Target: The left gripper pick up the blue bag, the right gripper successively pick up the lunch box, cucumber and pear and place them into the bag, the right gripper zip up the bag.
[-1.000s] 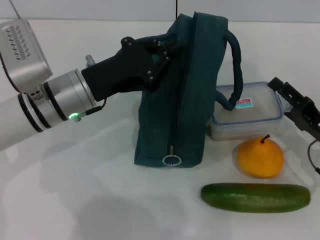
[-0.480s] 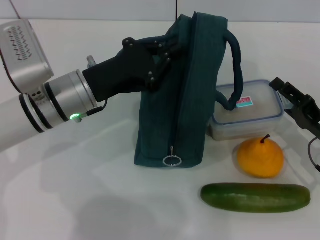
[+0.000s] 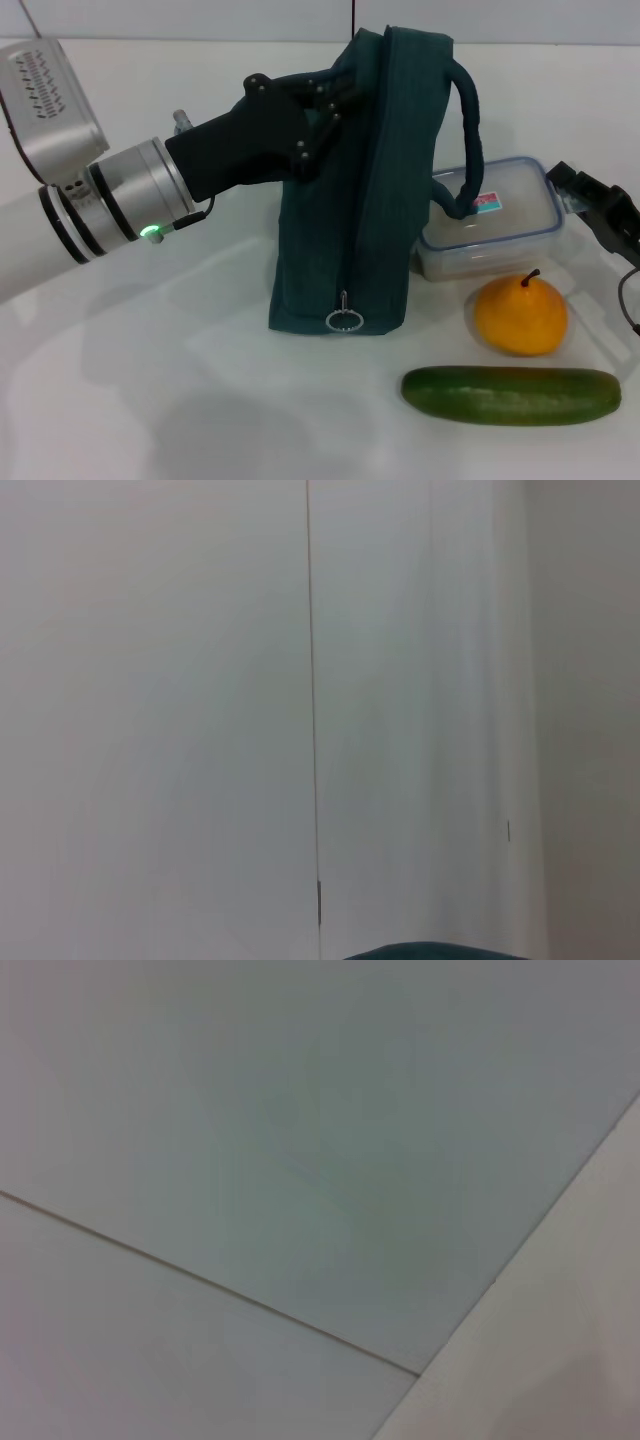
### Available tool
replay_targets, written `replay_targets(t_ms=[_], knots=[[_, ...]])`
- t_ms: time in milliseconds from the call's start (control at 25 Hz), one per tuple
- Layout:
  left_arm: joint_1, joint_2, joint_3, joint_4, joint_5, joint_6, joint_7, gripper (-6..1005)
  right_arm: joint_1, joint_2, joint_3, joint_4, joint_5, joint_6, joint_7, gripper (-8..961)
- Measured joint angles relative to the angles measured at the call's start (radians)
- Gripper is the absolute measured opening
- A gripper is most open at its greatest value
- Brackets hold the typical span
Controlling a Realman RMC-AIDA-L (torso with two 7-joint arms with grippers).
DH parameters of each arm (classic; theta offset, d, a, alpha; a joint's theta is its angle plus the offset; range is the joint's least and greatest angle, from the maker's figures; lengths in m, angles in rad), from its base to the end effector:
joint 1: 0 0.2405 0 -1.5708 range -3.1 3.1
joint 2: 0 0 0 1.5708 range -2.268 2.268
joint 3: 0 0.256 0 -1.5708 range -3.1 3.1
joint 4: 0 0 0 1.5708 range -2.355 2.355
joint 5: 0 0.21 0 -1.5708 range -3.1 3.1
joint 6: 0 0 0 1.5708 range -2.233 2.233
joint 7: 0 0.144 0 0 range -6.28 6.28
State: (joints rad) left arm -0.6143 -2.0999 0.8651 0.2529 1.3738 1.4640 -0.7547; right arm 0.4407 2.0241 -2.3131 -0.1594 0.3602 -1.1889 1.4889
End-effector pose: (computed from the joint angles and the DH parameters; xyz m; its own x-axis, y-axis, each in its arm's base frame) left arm -0.2187 0.3435 -0.0408 0.6590 -0.0600 0.7498 0.3438 -0.8626 -0.3712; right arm 0.3076 0.3150 -0.0462 -0.1766 -0.5189 -0.8364 -0.9218 -0.2109 0.3254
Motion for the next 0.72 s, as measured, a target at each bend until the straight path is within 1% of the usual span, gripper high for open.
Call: replay_targets(t_ms=[160,360,720], knots=[[-0.001,-0.001,0.000,0.000,0.000,-0.001,0.000,40,0.000,0.000,0.000,-0.001,0.003,0.000,-0.019,222],[-0.002,-0.001,0.000,0.000,-0.001,0.000,0.000,40,-0.001,0.001,0.006,-0.003,0.007,-0.009,-0.074,117],[-0.011,0.000,0.000,0.002,0.000,0.003,-0.016,40,-0.016,0.002,0.040,0.000,0.011,-0.071,-0.256,97]])
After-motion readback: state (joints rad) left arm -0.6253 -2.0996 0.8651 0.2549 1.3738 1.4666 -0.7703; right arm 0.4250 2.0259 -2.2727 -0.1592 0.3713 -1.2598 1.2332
